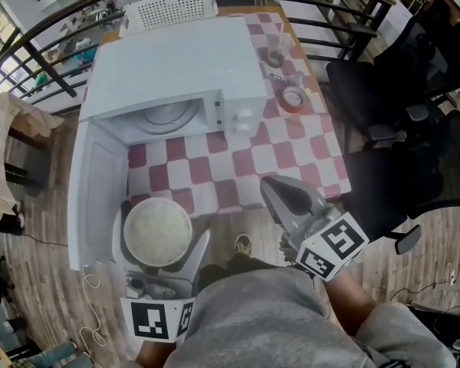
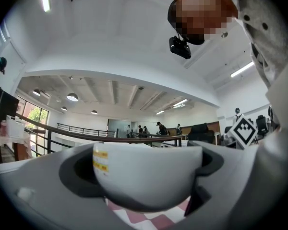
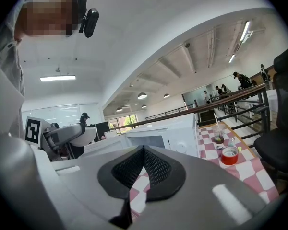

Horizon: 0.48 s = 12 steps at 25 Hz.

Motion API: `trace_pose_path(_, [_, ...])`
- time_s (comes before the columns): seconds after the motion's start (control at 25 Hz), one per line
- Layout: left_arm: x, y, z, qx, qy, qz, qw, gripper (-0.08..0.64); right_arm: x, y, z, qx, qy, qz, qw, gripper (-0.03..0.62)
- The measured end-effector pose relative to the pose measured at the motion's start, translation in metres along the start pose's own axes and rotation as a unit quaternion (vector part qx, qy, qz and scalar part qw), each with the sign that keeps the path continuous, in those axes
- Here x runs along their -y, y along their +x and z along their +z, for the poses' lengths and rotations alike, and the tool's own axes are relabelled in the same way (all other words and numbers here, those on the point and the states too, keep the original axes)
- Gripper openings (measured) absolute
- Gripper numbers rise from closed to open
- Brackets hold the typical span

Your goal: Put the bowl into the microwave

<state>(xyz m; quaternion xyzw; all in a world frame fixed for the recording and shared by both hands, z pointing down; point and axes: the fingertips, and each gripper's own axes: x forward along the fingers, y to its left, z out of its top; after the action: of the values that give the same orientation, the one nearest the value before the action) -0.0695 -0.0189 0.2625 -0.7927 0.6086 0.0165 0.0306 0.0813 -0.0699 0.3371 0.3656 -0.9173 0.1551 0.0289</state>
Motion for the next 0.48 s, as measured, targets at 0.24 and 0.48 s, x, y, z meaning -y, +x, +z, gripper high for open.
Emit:
trace_pose_path(0.24, [0.0051, 0.0019, 0.0021, 0.001, 0.004, -0.002, 1.0000, 0.541, 0.0025, -0.0032, -0.0003, 0.000, 0.000, 0.000, 1.000, 0.000])
trace_pose_path(0.48, [0.0090, 0.0009, 0.0030, -0.001, 0.007, 0.000, 1.0000, 0.541, 0.0027, -0.0060, 0.0033, 0.005, -0.002, 0.004, 1.000, 0.000])
